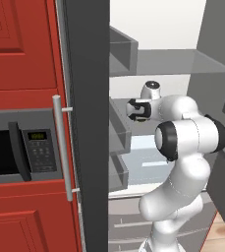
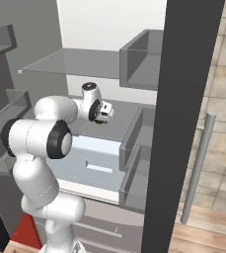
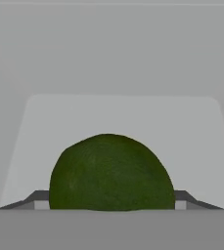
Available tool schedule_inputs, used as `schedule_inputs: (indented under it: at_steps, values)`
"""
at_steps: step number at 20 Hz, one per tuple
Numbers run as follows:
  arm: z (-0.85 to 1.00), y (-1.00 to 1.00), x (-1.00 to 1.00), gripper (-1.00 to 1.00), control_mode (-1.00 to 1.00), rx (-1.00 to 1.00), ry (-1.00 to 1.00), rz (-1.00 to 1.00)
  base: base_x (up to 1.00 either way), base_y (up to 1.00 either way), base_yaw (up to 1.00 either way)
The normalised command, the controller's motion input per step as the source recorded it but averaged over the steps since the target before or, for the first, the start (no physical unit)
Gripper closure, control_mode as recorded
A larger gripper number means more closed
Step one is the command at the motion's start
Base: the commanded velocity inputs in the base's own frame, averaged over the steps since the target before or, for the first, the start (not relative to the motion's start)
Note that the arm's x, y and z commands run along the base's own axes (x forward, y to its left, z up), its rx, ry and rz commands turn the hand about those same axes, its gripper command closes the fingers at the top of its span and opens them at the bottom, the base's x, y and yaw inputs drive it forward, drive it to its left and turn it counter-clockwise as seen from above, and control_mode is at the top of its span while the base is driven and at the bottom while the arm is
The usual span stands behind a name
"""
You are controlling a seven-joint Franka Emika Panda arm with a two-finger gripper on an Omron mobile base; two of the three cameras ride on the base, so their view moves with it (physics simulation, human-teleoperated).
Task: Grab the lime and lemon wedge from the fridge, place them in the blender, close the lid, and turn on the blender to create a marinade.
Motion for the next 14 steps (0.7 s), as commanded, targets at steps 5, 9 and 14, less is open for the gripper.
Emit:
schedule_inputs:
  at_steps: [5,9,14]
  values:
    - [0.00,0.00,-0.13,1.00,-1.00,0.00,-0.01,0.00,0.00,0.00,0.00]
    - [0.00,0.00,-0.71,1.00,-1.00,0.00,-0.17,-0.01,0.00,0.00,0.00]
    - [0.05,0.00,-0.96,1.00,-1.00,0.00,-0.33,-0.01,0.00,0.00,0.00]
